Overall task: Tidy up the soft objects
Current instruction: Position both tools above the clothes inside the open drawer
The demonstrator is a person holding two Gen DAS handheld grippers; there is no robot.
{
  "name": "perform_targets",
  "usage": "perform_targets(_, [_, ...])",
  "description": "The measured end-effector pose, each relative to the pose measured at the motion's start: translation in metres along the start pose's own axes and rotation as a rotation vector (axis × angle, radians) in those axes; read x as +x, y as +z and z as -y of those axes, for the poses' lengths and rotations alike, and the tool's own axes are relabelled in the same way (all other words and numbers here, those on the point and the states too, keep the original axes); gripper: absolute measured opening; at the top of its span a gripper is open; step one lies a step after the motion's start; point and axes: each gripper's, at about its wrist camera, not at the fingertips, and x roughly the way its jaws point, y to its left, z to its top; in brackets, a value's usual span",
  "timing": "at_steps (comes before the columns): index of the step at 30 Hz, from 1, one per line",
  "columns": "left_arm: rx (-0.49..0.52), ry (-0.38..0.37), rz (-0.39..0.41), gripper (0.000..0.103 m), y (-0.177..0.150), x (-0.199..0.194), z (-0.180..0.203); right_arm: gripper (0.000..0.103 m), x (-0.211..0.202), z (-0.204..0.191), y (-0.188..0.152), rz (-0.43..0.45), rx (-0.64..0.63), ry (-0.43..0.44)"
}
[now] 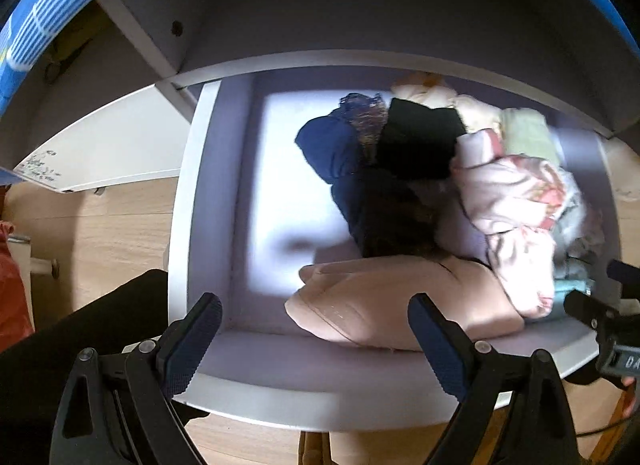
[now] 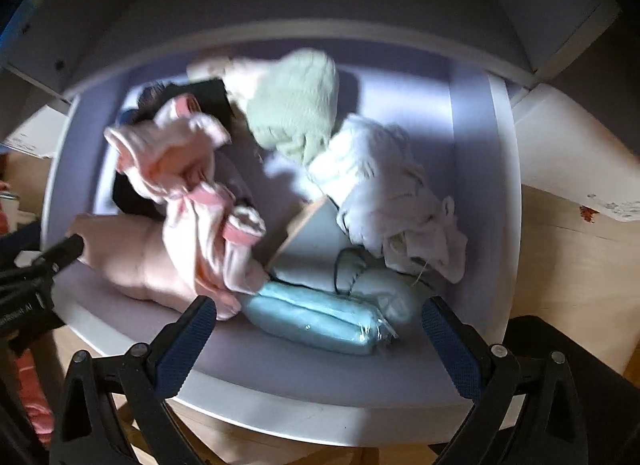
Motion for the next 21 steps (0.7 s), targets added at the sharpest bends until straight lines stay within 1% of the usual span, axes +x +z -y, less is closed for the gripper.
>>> perform_targets(3, [0.007, 0.029, -0.013, 0.095, -0.001, 0.011, 0.002, 0.103, 0.011, 0.001, -0.007, -0.036, 0.018, -0.020])
perform_targets(5, [0.005, 0.036, -0.019, 0.095, -0.002, 0.018, 0.001, 0.103, 0.018, 0.005, -0.013, -0.058, 0.045, -0.016])
perform_targets(8, [0.008, 0.037, -0.026, 0.095, -0.006, 0.021, 0.002, 0.103, 0.022, 0.014, -0.019, -0.070, 0.098, 0.015])
perform_targets(11, [0.027, 0.042, -0.033, 0.095, -0.011, 0.021, 0.003, 0.103, 0.022, 0.018, -0.026, -0.054, 0.100, 0.005])
perform_targets(14, [-0.012, 0.003, -0.040, 0.095, -0.016, 0.018, -0.003, 0.103, 0.022, 0.018, -0.034, -0.040, 0.098, -0.020])
perform_targets(17, [0.005, -0.007, -0.048, 0.094, -0.017, 0.016, 0.001, 0.103, 0.021, 0.023, -0.041, -0.056, 0.106, -0.031])
perform_targets(19, [0.008, -0.009, -0.066, 0.094, -0.020, 0.016, 0.002, 0.103, 0.029, 0.024, -0.042, -0.092, 0.108, -0.025])
perform_targets(21, [0.015, -0.025, -0.106, 0.094, -0.023, 0.020, 0.002, 0.103, 0.033, 0.027, -0.046, -0.129, 0.108, -0.020])
